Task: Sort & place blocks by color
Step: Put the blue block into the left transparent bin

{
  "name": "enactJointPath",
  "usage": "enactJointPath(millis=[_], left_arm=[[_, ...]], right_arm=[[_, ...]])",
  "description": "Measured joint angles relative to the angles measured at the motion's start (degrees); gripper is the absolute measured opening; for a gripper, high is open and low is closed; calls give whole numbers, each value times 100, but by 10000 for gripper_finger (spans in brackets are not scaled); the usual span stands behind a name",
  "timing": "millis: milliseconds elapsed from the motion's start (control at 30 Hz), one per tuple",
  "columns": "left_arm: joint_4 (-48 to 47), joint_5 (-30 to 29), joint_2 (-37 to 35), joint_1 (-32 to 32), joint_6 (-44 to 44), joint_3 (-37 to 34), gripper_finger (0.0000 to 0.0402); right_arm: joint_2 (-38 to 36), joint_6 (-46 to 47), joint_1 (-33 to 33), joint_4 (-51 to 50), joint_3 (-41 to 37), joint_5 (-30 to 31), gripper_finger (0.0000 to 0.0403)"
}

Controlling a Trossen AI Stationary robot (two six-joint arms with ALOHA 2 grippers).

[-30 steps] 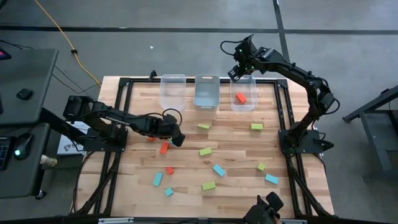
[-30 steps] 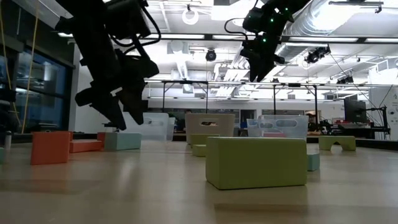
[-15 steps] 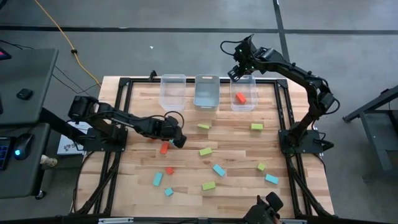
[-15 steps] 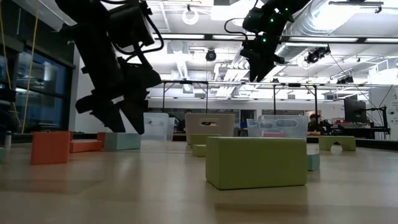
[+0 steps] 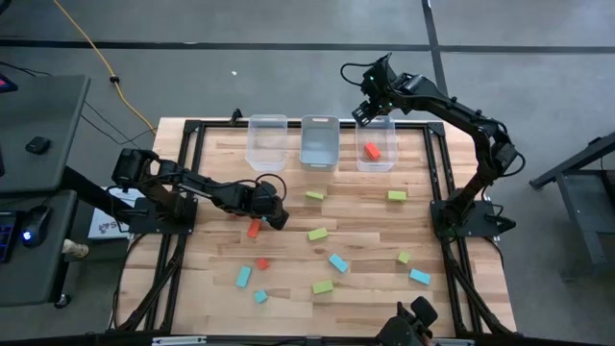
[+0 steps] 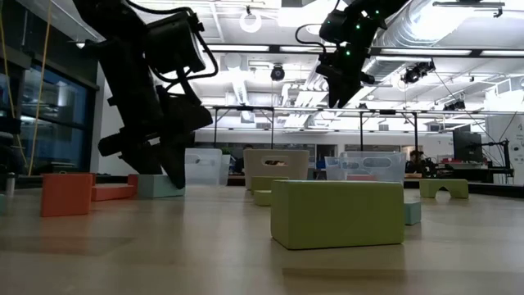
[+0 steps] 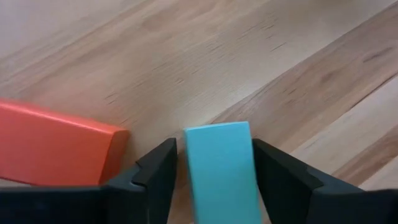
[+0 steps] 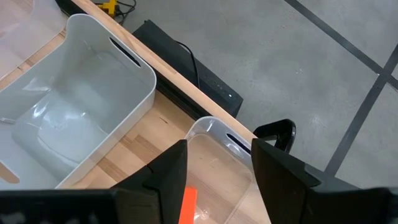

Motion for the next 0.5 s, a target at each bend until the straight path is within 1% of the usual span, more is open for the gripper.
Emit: enactJointPath(millis=[300, 367, 500], left_arm=[[218, -4, 11, 0, 259, 2, 104], [224, -6, 11, 0, 303, 2, 95], [243, -13, 11, -4, 414, 2, 91]], right_arm=[[0, 0, 0, 1, 0, 0, 170], [0, 0, 0, 1, 0, 0, 170], [0, -2, 0, 8, 0, 0, 170]])
